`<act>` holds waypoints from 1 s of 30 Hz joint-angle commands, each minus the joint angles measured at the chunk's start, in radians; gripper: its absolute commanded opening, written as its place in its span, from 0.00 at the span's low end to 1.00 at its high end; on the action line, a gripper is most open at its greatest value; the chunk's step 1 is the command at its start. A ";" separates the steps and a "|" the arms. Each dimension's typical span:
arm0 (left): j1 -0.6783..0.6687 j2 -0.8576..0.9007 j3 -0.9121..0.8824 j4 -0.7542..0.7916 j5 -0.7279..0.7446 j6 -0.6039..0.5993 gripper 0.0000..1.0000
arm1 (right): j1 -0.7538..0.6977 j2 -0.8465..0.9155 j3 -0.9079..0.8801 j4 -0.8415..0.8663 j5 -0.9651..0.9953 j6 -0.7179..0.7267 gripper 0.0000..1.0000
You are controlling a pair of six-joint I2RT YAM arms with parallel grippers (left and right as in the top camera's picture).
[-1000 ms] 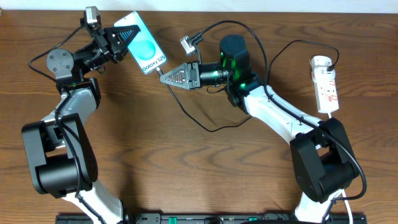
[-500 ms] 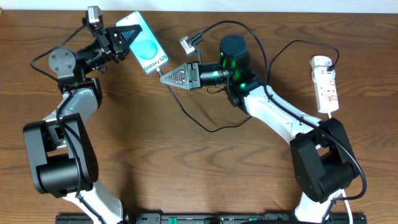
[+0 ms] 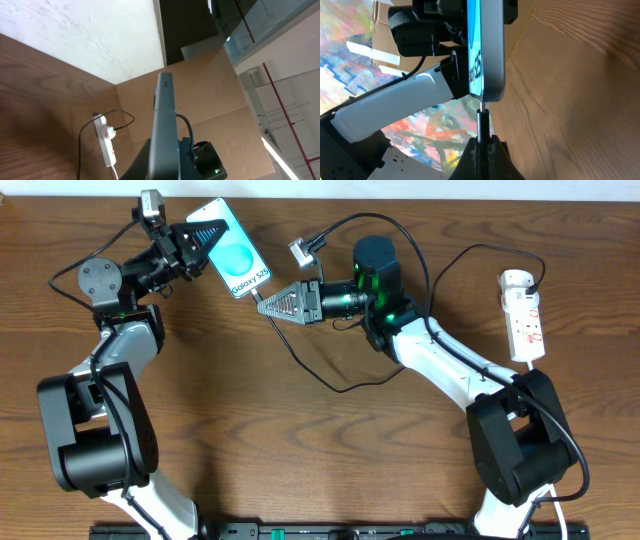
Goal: Plug charger to phone and switch on socket
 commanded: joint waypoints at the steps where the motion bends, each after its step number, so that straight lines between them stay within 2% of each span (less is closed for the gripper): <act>1: -0.007 -0.002 0.013 0.008 0.014 0.009 0.07 | -0.010 -0.003 0.013 0.006 0.012 0.002 0.01; 30: -0.007 -0.002 0.013 0.008 0.033 0.010 0.07 | -0.014 -0.003 0.013 0.006 0.012 -0.005 0.01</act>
